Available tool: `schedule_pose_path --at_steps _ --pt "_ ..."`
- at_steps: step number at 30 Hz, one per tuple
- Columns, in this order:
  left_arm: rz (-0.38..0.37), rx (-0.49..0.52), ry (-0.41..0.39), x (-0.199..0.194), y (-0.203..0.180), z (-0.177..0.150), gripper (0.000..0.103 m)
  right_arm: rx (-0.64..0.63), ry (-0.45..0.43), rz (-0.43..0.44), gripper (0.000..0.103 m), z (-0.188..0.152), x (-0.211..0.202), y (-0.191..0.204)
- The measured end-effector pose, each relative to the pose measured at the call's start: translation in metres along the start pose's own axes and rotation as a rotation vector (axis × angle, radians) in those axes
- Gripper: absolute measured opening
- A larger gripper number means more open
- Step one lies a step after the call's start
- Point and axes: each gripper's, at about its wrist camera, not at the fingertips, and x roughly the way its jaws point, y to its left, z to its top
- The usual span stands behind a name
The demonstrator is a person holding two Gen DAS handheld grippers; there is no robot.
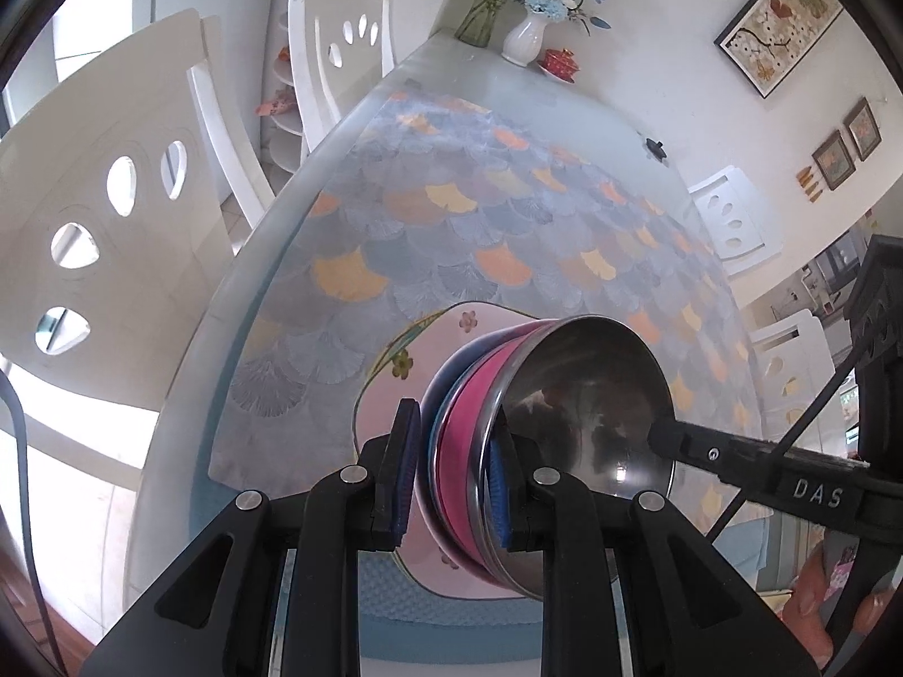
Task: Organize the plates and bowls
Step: 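Open both grippers and withdraw them from the stack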
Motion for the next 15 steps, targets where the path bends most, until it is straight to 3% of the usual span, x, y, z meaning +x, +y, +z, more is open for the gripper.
schedule_pose_path --at_steps 10,15 --pt "-0.019 0.003 0.013 0.0038 0.0010 0.0034 0.019 0.050 0.020 0.000 0.024 -0.0032 0.0058 -0.0103" --pt "-0.020 0.047 -0.018 -0.0053 -0.0059 0.0072 0.019 0.064 0.003 0.006 0.024 -0.0034 -0.0013 -0.0097"
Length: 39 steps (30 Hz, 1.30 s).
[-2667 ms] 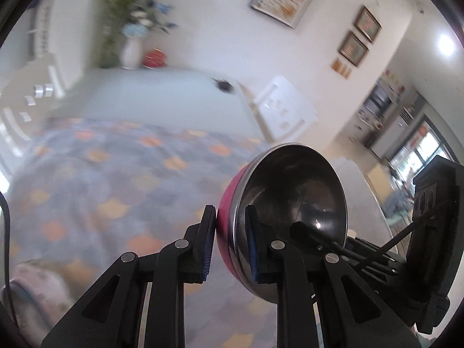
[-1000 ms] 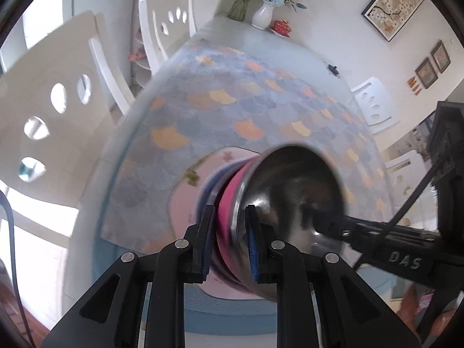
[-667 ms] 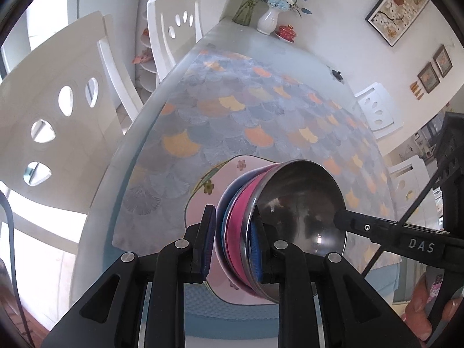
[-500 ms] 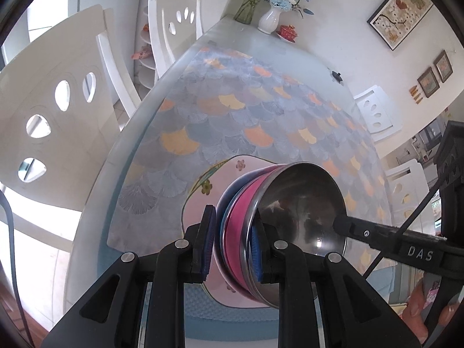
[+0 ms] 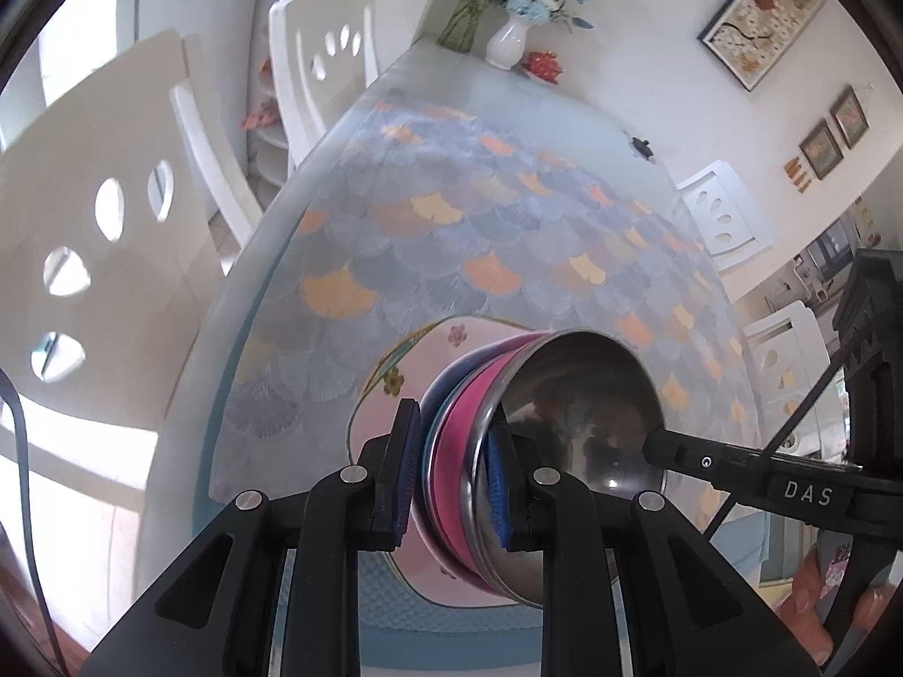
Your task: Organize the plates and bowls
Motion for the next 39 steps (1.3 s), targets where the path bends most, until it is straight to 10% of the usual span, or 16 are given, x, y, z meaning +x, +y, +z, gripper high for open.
schedule_pose_path --at_steps 9,15,25,27,39 --pt "-0.024 0.053 -0.064 -0.022 -0.021 0.018 0.019 0.029 -0.061 0.005 0.028 -0.005 -0.027 -0.008" --pt "0.030 0.189 -0.199 -0.052 -0.076 0.034 0.021 -0.022 -0.211 -0.145 0.033 -0.017 -0.063 -0.014" --pt "0.066 0.316 -0.375 -0.085 -0.151 0.027 0.077 0.014 -0.466 -0.306 0.052 -0.032 -0.130 -0.035" --pt "0.074 0.338 -0.375 -0.085 -0.163 0.024 0.090 0.034 -0.490 -0.329 0.056 -0.032 -0.135 -0.041" --pt "0.107 0.381 -0.238 -0.052 -0.171 0.008 0.090 0.150 -0.364 -0.349 0.065 -0.035 -0.114 -0.068"
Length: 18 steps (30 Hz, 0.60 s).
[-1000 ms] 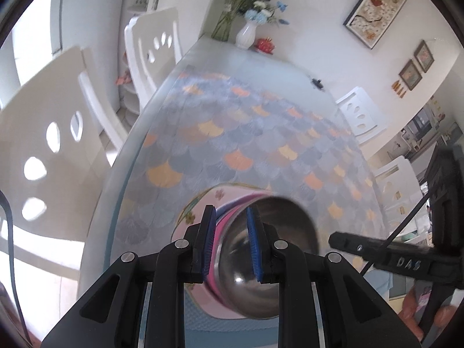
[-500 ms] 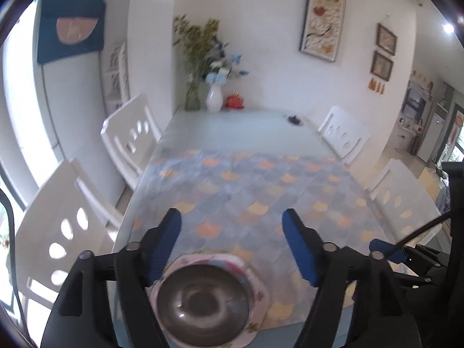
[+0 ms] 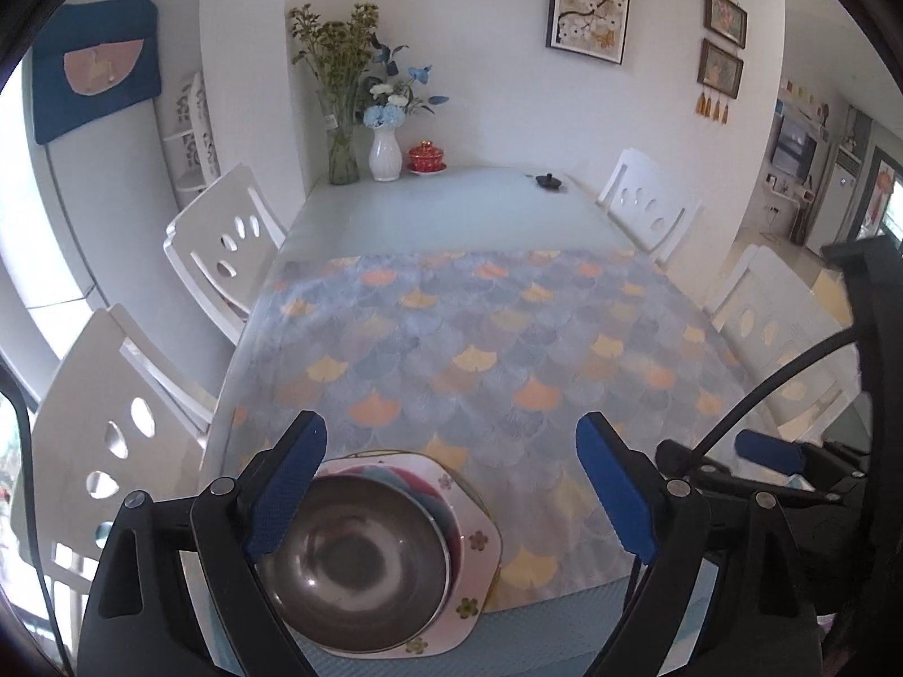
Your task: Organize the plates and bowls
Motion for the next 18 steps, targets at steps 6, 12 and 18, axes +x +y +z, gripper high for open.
schedule_pose_path --at_steps 6,12,18 --pt "0.059 -0.014 0.042 0.009 0.007 -0.005 0.090 -0.035 -0.023 0.000 0.065 -0.002 -0.006 0.010" --pt "0.071 -0.055 0.037 0.006 0.021 -0.005 0.090 -0.032 -0.015 0.010 0.065 -0.003 -0.006 0.010" --pt "0.104 -0.032 0.012 0.000 0.020 -0.004 0.090 -0.036 -0.008 0.017 0.065 -0.004 -0.006 0.013"
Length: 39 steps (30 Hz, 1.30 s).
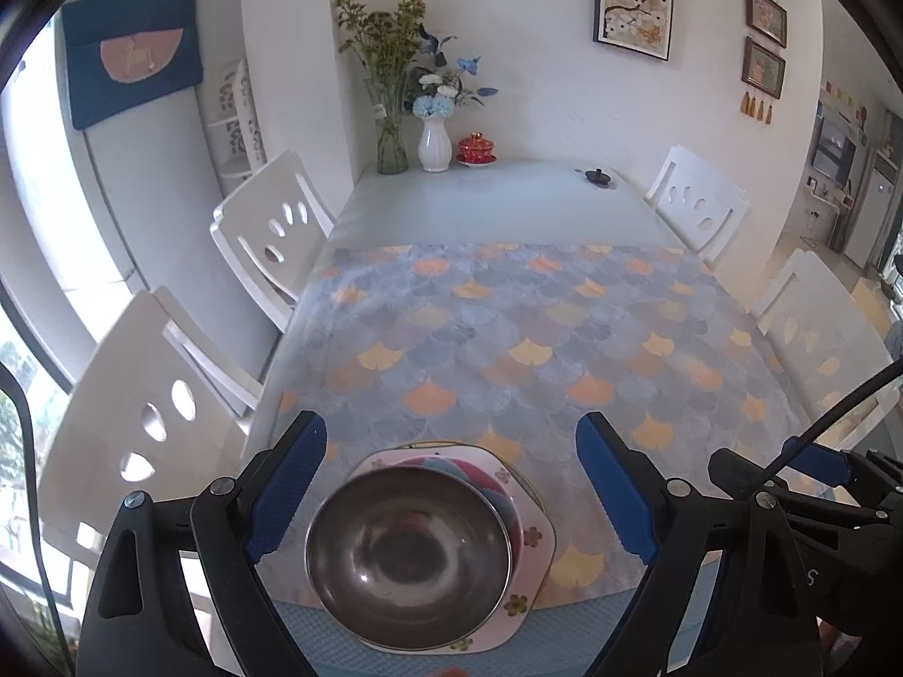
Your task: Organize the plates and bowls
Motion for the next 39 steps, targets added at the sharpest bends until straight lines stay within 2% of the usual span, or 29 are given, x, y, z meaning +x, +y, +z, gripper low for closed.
schedule_pose_path --at_steps 25,39 --pt "0.002 0.045 0.026 -0.0024 -0.0041 -0.0065 0.090 0.027 0.017 0.003 0.065 -0.0030 0.0013 -0.0061" --pt "-0.005 0.053 0.051 0.0015 -0.0063 -0.0092 0.090 0.010 -0.003 -0.042 0.065 -0.0080 -0.0012 0.0030"
